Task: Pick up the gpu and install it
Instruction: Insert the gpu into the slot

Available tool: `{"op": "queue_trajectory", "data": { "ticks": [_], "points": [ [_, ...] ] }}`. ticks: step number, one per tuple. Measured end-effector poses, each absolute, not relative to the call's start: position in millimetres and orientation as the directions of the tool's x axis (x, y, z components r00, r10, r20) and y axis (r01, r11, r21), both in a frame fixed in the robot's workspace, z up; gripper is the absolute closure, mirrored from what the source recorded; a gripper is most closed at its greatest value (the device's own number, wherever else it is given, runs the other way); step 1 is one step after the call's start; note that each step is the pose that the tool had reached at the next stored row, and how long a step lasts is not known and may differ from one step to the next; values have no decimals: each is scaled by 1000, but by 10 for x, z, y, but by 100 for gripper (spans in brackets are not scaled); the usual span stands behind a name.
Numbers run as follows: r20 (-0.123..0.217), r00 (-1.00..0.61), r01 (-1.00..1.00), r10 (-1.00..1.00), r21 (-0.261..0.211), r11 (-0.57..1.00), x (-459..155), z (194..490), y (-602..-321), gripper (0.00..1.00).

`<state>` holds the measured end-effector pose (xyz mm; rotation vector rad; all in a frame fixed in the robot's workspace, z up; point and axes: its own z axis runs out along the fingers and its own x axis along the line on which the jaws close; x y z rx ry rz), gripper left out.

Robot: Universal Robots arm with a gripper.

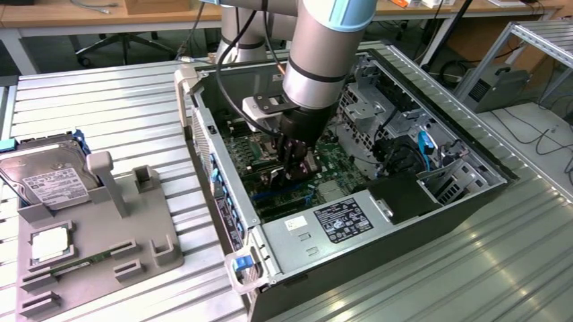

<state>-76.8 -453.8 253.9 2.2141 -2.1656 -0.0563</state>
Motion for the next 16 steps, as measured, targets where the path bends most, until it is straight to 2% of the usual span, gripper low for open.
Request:
{"op": "queue_trajectory", "data": {
  "ticks": [16],
  "points": [
    [-18,22,-998,-1000,56,-23,-767,2539,-4537,73]
  ]
}}
